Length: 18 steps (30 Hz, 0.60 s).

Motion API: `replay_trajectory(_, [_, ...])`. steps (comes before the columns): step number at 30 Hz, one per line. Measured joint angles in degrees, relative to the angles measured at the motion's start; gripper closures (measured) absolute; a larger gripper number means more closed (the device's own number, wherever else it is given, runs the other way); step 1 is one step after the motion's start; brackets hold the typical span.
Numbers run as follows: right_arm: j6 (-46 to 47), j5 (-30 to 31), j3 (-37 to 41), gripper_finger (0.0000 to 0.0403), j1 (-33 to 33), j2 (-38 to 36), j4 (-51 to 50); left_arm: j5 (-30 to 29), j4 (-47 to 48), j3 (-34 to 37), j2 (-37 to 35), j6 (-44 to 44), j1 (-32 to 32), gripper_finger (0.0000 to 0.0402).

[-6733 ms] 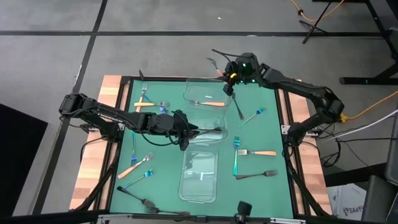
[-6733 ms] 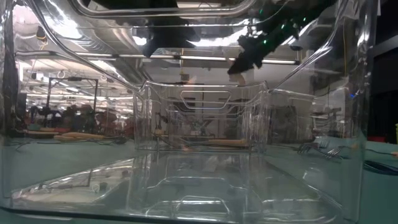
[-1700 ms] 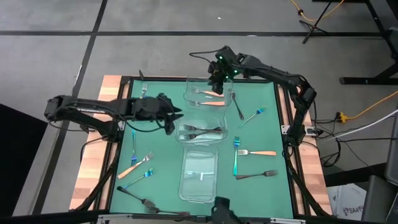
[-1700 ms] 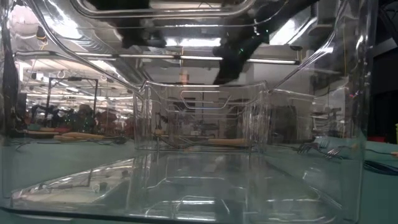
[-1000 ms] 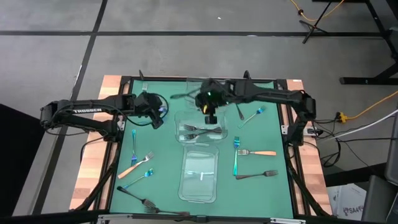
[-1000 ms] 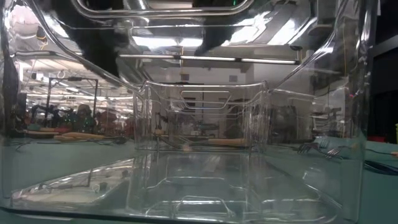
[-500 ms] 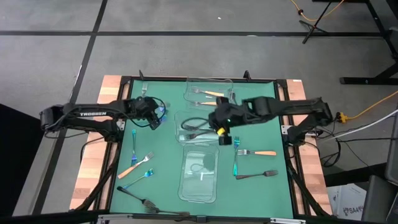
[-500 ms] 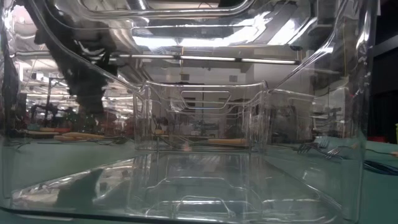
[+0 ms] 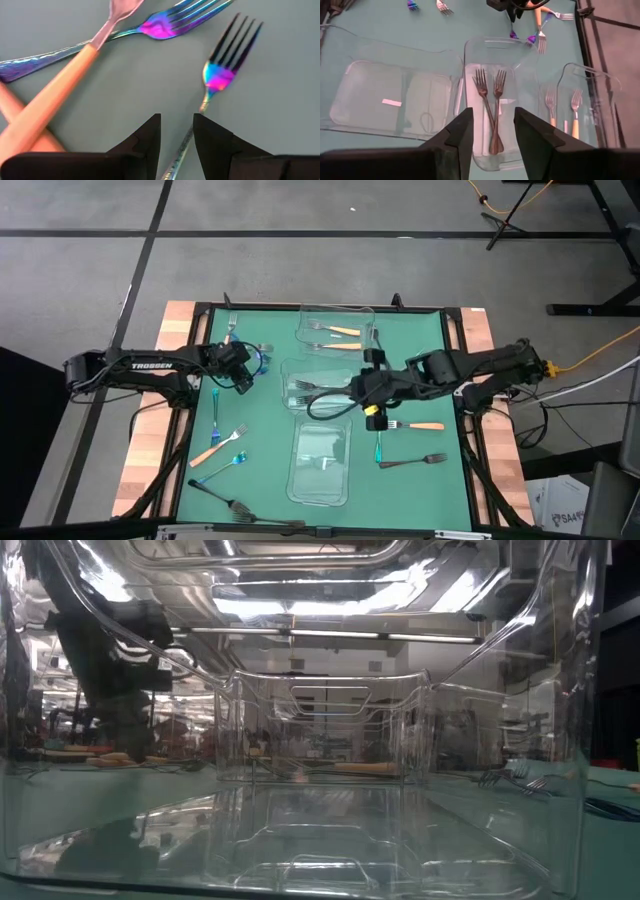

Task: Sort silverware by color (type)
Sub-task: Put the blue fork into the bottom transparent bin

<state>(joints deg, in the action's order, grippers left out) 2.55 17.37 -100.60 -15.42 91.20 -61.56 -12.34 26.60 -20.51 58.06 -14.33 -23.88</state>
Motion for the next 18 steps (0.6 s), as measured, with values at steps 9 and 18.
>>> replay_trajectory(9, [0.15,0.04,0.22,0.0272,0.06,0.0,0.17,3.11,-3.56,0.0,0.0,0.04,0.0,0.0294])
replay_trajectory(18, [0.15,0.02,0.22,0.0272,0.06,0.0,0.15,2.53,-3.51,0.0,0.0,2.15,0.0,0.0294])
